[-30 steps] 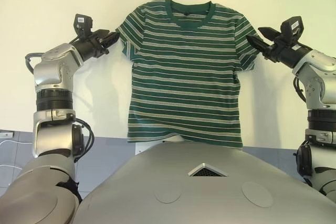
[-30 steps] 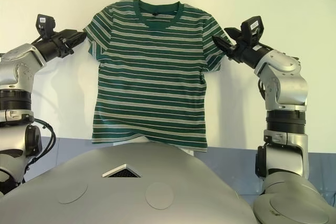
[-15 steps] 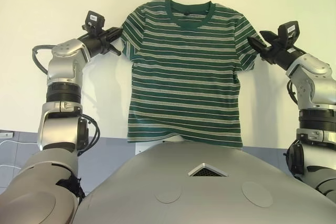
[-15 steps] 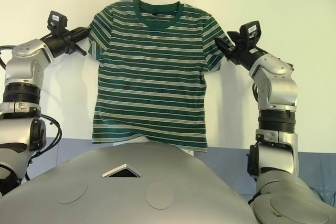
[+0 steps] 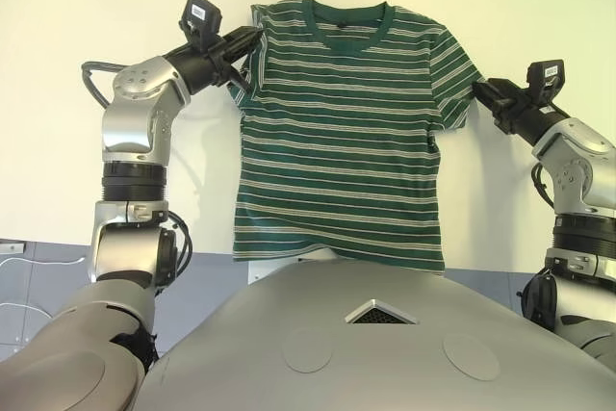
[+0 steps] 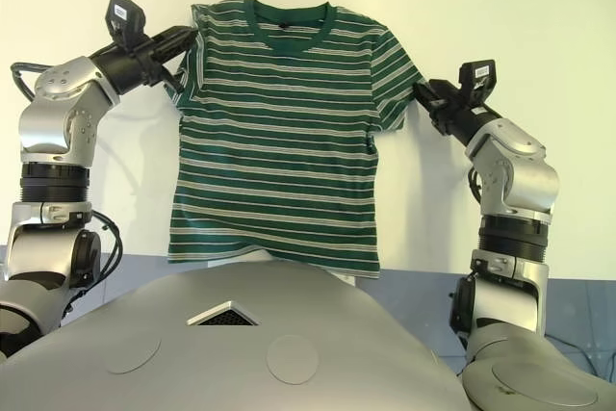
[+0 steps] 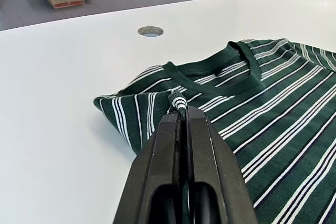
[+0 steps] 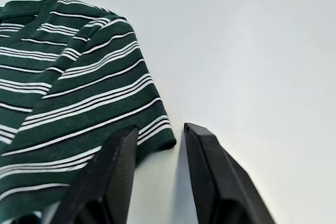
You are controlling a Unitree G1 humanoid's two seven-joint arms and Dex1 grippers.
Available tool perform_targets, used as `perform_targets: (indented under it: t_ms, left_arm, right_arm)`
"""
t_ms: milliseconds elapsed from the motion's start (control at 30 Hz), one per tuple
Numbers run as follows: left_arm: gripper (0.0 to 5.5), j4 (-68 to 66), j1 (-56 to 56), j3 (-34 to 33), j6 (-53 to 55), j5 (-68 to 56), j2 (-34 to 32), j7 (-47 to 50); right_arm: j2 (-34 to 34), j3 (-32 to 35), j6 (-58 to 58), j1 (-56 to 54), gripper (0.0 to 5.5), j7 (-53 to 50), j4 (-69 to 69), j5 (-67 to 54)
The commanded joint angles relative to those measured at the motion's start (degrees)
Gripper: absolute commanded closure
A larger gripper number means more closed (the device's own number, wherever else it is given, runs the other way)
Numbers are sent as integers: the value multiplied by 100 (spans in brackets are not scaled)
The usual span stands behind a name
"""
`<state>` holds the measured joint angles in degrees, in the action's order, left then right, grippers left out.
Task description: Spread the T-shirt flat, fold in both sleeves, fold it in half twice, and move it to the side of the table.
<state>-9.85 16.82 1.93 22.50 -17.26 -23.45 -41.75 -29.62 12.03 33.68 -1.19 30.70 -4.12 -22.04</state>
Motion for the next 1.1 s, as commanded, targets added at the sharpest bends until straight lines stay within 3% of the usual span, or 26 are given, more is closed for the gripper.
perform_targets:
  t_ms: [33, 167, 333, 500, 600, 700, 767, 833, 1000, 1100]
  left_arm:
    - [550, -99, 169, 179, 144, 172, 142, 126]
    - [550, -479, 452, 251, 262, 292, 373, 370]
    - [453, -35, 603, -546, 1072, -744, 742, 490]
    - [362, 687, 146, -1386, 1234, -1312, 139, 286]
    - [309, 1227, -548, -704, 674, -578, -340, 17]
    - [241, 1598, -898, 321, -74, 205, -584, -370]
    - [208, 1757, -958, 636, -381, 525, -765, -528]
    - [163, 1926, -1070, 669, -520, 635, -975, -649]
    - [84, 2791, -1751, 450, -760, 568, -1893, -1362]
    - [31, 2781, -2507, 135, -1850, 1042, -3150, -2208]
  right_arm:
    - [20, -132, 164, 85, 470, -24, 125, 85]
    - [50, -170, 218, 69, 546, -69, 237, 66]
    - [-7, -51, 659, -70, 550, -148, 903, -174]
    - [-19, -354, 1343, -410, 550, -394, 1939, -159]
    - [100, -936, 1637, -877, 550, -502, 2189, 7]
    - [626, -1950, 1526, -1335, 550, -652, 1536, 472]
    - [862, -2342, 1512, -1457, 550, -758, 1205, 712]
    - [876, -2422, 1613, -1466, 497, -758, 1158, 784]
    - [77, -1825, 1578, -1334, 410, -51, 2016, 415]
    - [-1530, -1428, 37, -414, 353, 1568, 2515, 595]
